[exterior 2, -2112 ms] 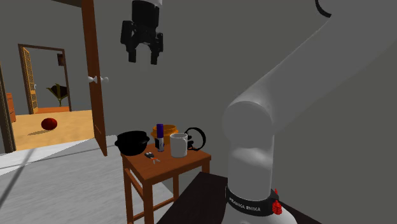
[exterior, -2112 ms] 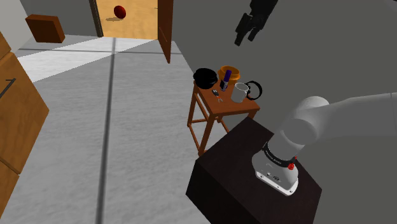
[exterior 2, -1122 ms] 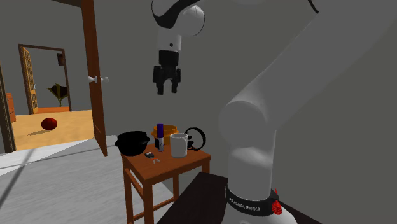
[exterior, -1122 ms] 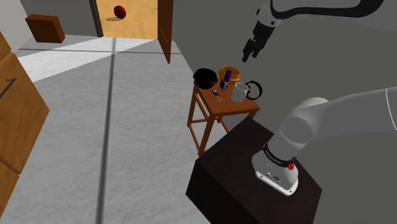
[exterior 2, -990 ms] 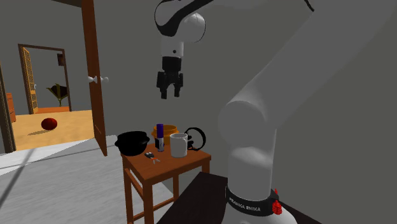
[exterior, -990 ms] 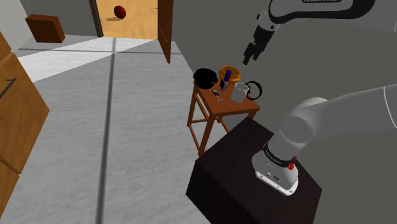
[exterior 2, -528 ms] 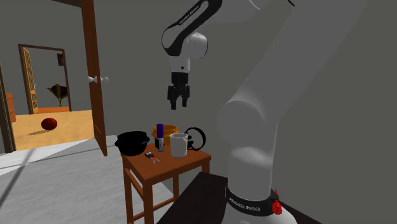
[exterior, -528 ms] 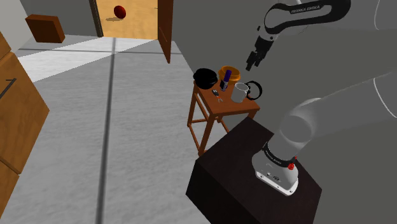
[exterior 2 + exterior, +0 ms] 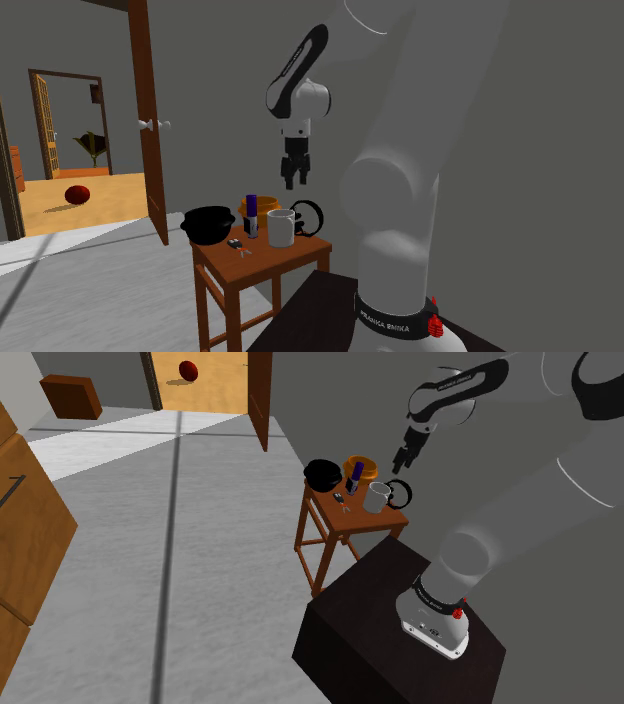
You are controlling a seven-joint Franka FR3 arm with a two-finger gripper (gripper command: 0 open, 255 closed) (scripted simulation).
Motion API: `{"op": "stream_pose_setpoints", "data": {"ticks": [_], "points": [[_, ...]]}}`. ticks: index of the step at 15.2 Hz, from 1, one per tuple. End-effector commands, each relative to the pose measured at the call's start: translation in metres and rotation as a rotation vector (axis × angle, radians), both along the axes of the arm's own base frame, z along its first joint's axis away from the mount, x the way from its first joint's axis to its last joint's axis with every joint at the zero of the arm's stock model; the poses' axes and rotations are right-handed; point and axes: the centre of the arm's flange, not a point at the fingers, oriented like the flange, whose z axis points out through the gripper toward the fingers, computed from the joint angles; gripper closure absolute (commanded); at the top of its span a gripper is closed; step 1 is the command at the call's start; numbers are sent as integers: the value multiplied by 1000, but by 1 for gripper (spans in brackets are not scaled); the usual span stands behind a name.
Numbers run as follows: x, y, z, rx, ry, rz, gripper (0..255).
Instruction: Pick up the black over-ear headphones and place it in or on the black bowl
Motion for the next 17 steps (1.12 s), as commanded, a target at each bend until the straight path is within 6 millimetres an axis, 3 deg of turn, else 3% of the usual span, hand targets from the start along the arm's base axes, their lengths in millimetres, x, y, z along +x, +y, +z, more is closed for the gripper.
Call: {"op": "stream_pose_setpoints", "data": {"ticks": [1,9,17], "points": [[1,-21,-15,1,11,0,0],[1,-25,-57,1,12,0,0],[1,-25,-57,1,12,0,0]]}}
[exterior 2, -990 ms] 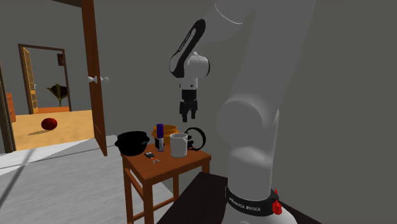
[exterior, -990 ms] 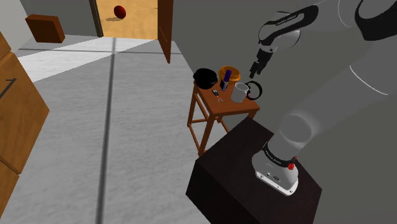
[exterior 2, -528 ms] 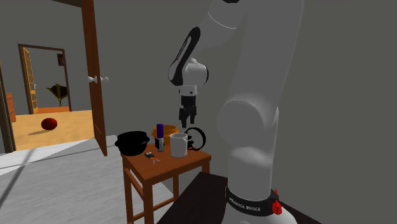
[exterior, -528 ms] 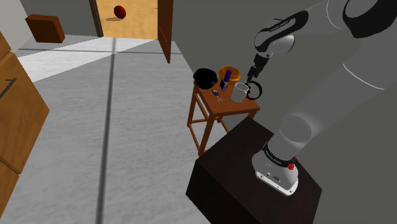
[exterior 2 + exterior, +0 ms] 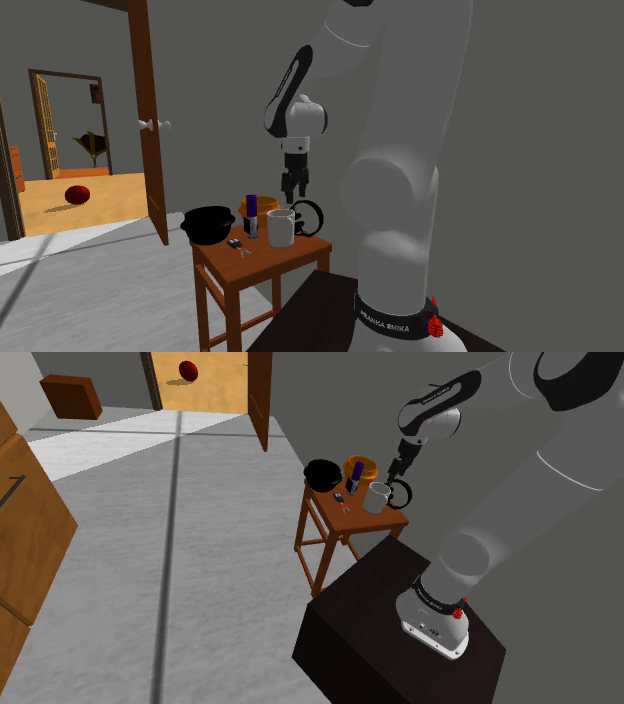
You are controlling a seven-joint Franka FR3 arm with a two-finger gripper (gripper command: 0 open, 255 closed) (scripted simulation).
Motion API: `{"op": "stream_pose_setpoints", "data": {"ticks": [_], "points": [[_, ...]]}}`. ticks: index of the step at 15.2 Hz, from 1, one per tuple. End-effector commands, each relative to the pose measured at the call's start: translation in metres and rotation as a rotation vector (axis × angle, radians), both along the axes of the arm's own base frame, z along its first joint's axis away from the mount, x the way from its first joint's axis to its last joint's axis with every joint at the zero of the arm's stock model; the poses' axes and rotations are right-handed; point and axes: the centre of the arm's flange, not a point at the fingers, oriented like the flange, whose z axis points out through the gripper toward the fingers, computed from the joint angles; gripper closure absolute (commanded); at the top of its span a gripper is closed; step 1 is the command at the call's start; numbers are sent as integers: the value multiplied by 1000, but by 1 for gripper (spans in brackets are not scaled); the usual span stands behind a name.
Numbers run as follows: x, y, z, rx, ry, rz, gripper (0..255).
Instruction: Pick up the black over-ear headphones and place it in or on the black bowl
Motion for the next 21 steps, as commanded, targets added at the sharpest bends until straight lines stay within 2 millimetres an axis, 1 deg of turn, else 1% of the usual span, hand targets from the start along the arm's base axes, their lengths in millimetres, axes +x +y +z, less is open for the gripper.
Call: {"op": "stream_pose_setpoints", "data": {"ticks": [1,8,10,21], "points": [[-9,-10,-5,4,13,-26,255],[-5,-7,-5,4,13,-26,255],[-10,-7,-7,4,13,-26,255],[-10,-7,51,4,13,-26,255]]}}
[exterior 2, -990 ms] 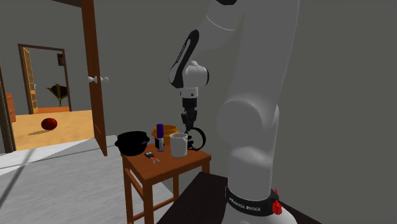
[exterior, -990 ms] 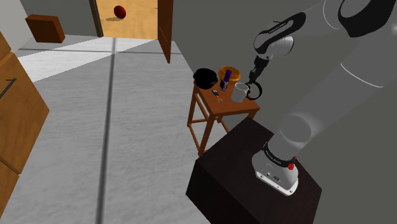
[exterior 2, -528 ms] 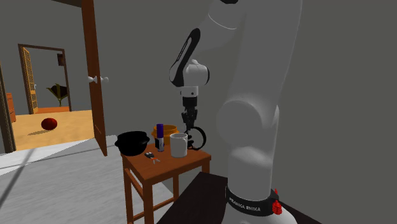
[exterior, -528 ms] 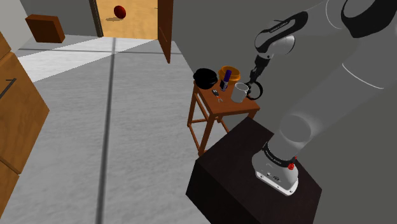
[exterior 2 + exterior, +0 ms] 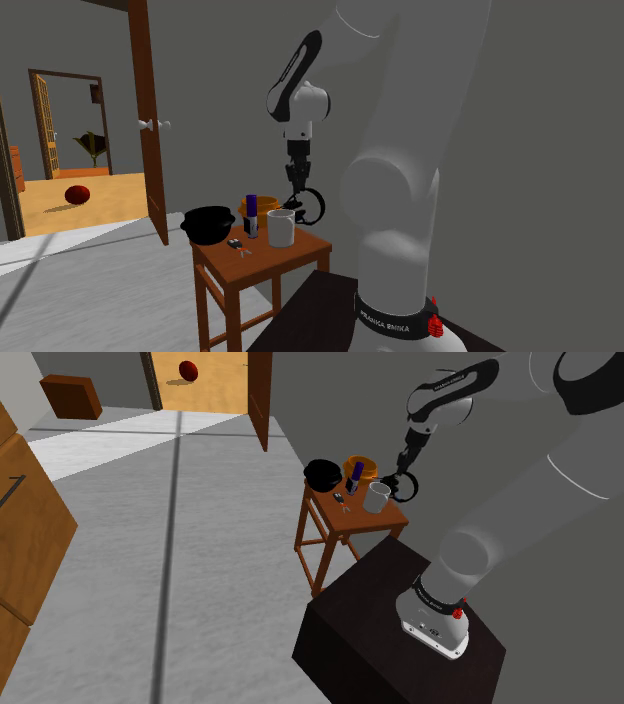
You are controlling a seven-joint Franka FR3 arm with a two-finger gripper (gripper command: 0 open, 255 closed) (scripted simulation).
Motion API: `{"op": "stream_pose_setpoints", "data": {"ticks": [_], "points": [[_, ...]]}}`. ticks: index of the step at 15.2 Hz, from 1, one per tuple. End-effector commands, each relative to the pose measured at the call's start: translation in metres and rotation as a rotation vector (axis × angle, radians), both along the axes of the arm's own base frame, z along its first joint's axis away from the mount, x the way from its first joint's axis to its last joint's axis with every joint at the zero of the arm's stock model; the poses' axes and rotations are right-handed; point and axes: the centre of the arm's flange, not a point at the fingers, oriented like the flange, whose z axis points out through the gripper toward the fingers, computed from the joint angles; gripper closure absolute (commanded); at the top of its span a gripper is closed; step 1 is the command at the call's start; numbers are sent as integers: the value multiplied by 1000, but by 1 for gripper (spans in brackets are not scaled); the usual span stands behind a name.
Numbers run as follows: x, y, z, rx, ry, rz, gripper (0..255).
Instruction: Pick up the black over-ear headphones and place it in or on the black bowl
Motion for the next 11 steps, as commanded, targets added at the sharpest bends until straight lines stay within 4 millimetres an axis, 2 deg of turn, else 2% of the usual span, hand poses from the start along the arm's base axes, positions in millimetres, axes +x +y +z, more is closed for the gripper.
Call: {"op": "stream_pose_setpoints", "data": {"ticks": [1,11], "points": [[-2,-4,15,-8,-9,-8,255],[-2,-4,68,-8,-9,-8,255]]}}
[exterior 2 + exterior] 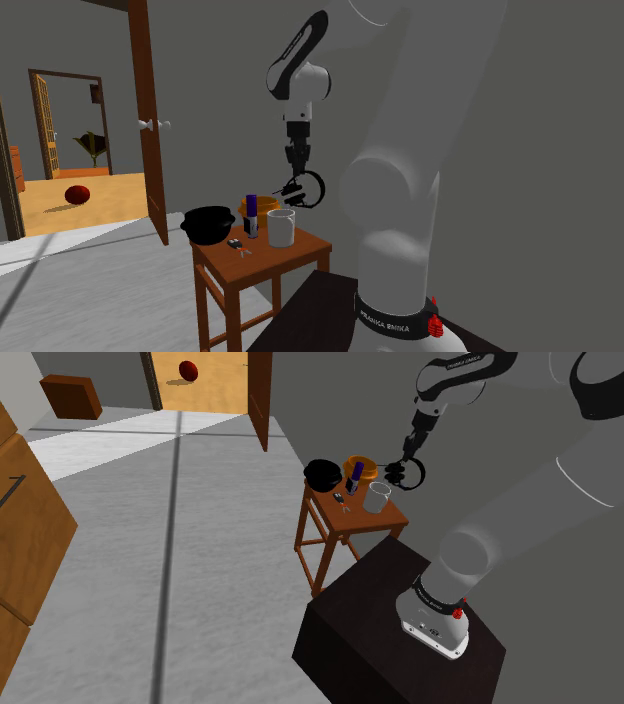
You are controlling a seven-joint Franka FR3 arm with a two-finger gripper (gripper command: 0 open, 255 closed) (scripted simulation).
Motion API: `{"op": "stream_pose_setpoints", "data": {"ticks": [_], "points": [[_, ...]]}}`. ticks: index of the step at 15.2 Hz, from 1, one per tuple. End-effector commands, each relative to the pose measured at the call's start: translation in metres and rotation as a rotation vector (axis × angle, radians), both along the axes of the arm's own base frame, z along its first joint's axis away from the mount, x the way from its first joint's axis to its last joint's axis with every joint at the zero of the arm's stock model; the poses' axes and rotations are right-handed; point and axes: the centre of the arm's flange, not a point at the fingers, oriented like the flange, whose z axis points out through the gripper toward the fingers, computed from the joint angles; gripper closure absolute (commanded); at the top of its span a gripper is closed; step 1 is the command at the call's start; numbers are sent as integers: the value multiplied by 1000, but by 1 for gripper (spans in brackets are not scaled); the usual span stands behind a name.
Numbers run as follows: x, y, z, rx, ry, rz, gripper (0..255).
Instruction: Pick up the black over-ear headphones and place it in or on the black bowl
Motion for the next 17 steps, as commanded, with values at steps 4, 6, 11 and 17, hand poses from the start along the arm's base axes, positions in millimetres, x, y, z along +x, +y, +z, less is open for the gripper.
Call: {"op": "stream_pose_setpoints", "data": {"ticks": [4,6,11,17], "points": [[-3,-4,30,-6,-7,-5,255],[-3,-4,40,-6,-7,-5,255],[-3,-4,63,-6,-7,-5,255],[61,39,83,-6,-7,-5,255]]}}
